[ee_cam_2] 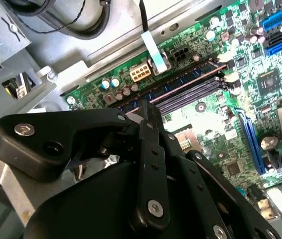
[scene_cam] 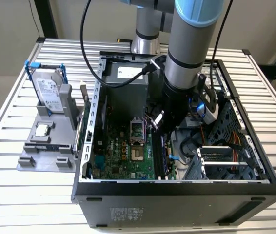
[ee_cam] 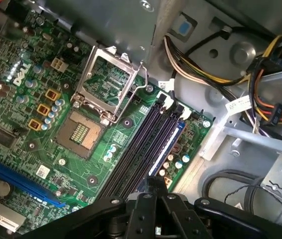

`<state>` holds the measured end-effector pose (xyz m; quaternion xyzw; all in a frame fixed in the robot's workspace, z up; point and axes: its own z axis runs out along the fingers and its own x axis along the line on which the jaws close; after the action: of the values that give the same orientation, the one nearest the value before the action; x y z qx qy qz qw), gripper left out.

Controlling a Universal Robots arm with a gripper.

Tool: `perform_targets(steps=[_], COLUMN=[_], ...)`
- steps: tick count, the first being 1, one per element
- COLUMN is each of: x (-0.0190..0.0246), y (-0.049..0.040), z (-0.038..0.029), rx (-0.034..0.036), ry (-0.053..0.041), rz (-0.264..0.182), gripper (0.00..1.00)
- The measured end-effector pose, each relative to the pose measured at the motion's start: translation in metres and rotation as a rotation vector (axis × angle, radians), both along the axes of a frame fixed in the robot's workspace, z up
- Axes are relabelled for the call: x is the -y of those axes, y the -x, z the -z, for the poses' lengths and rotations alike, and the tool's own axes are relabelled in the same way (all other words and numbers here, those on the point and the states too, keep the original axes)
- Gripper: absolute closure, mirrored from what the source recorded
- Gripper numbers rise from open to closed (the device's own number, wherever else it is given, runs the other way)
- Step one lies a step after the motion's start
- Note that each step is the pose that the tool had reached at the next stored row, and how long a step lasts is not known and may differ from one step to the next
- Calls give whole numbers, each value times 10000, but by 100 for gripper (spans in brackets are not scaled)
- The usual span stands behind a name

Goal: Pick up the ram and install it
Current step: 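Press down the ram until it locks into place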

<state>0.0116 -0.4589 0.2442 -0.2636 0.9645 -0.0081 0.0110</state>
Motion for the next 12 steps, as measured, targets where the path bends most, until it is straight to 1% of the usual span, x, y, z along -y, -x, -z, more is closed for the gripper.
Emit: perform_targets(steps=[6,12], x=[0,0], y=[0,0], z=[0,0], rx=[0,0], ry=[0,1], rz=[-664,-1226], gripper=[100,100])
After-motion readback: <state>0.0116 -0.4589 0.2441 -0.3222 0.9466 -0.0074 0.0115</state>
